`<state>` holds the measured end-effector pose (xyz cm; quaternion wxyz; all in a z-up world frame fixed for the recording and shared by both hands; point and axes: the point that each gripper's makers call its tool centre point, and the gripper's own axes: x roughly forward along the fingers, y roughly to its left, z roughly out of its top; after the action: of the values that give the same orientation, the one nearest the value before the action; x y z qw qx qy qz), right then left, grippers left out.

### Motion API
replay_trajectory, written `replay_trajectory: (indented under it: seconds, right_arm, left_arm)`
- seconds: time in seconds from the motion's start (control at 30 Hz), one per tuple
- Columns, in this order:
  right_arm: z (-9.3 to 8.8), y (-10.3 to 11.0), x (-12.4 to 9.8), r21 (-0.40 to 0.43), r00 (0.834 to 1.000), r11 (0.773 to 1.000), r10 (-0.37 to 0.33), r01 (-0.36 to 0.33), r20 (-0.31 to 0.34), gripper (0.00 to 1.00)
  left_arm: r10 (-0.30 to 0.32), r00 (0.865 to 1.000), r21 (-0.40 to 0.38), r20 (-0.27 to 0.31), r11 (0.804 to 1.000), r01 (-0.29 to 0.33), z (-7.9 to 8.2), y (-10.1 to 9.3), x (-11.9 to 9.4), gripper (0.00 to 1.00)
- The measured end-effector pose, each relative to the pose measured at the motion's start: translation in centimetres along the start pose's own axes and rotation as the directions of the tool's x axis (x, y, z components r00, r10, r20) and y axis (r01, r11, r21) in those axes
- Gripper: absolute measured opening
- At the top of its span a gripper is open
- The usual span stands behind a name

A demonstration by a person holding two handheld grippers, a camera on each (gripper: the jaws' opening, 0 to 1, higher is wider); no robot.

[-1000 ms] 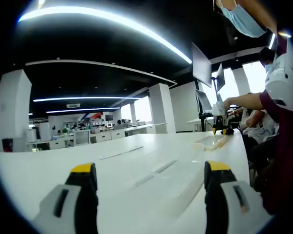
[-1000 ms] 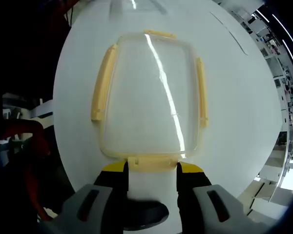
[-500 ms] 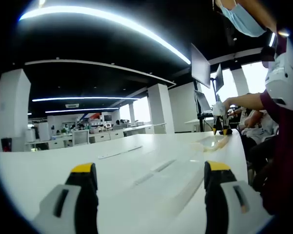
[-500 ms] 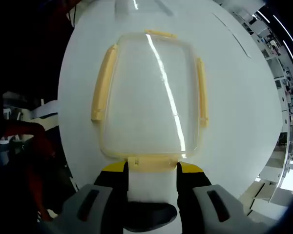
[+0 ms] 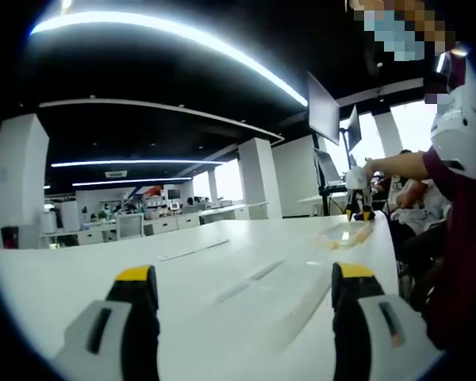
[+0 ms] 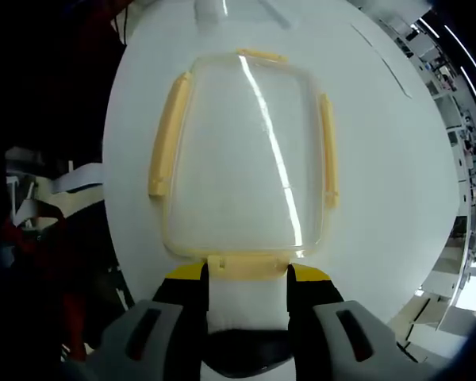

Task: Snap each plastic latch of the storage box into its locked position after aligning the lid with the box until every specified latch is closed and the lid sits flush.

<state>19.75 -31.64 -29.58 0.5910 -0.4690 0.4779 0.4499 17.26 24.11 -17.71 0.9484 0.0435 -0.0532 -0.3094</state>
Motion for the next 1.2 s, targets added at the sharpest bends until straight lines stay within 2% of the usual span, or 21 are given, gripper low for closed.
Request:
replay_trajectory:
  seconds: [0.63, 1.2]
  right_arm:
    - [0.1, 1.9, -0.2, -0.027, 1.000, 1.000, 0.000, 0.000, -0.005, 0.37]
    - [0.4, 3.6, -0.3, -0.043, 1.000, 0.999, 0.003, -0.003, -0.014, 0.37]
  left_arm:
    - [-0.010, 1.000, 0.011, 0.010, 1.000, 0.009, 0.5, -0.4, -0.9, 0.90]
    - [0.004, 0.999, 0.030, 0.037, 1.000, -0.005, 1.6, -0.7, -2.4, 0.90]
